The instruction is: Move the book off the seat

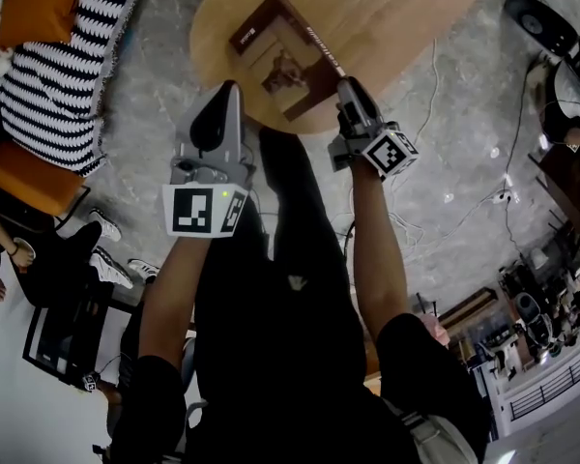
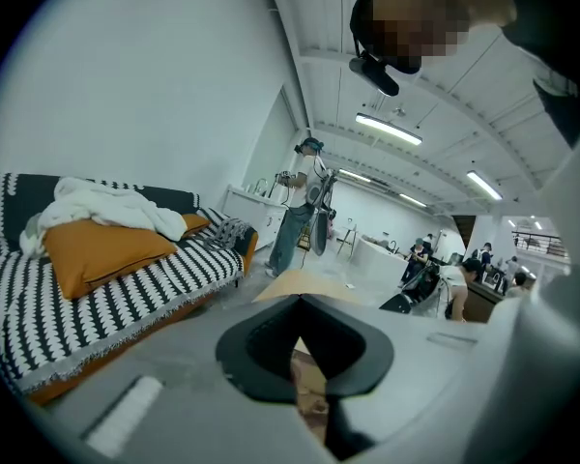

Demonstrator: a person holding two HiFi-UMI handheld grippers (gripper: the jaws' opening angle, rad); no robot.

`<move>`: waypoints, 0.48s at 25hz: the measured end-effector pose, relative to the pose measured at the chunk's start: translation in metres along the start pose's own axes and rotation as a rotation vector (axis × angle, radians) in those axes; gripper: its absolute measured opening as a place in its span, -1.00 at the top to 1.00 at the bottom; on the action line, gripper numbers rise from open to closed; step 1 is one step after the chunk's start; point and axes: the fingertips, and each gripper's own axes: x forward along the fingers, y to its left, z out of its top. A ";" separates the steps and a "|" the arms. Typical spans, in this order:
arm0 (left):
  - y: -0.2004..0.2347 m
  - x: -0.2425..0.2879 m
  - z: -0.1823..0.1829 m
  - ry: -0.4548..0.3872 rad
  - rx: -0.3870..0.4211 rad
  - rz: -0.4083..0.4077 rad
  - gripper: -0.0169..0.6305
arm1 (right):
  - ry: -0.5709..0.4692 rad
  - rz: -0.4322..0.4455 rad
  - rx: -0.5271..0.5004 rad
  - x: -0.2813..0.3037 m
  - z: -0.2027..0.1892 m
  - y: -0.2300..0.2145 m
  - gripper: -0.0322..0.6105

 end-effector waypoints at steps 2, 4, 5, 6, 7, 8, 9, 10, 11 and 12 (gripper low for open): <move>0.003 0.000 -0.005 0.003 -0.002 -0.001 0.93 | -0.011 0.033 0.033 0.007 -0.002 -0.007 0.46; 0.009 -0.001 -0.007 0.005 -0.005 0.002 0.93 | -0.025 0.063 0.068 0.013 -0.005 -0.013 0.46; 0.011 -0.003 -0.008 0.006 -0.008 0.004 0.93 | -0.031 0.075 0.085 0.015 -0.007 -0.015 0.46; 0.013 -0.004 -0.009 0.006 -0.011 0.006 0.93 | -0.035 0.084 0.101 0.016 -0.008 -0.019 0.46; 0.014 -0.004 -0.010 0.007 -0.014 0.007 0.93 | -0.038 0.090 0.117 0.016 -0.010 -0.023 0.46; 0.015 -0.004 -0.011 0.009 -0.017 0.008 0.93 | -0.041 0.094 0.134 0.016 -0.012 -0.028 0.46; 0.015 -0.004 -0.013 0.010 -0.018 0.008 0.93 | -0.044 0.097 0.151 0.016 -0.014 -0.034 0.46; 0.016 -0.004 -0.014 0.012 -0.019 0.008 0.93 | -0.046 0.102 0.168 0.016 -0.017 -0.039 0.46; 0.016 -0.003 -0.016 0.013 -0.019 0.009 0.93 | -0.046 0.107 0.185 0.016 -0.020 -0.044 0.46; 0.016 -0.003 -0.017 0.014 -0.019 0.009 0.93 | -0.046 0.110 0.201 0.015 -0.023 -0.050 0.46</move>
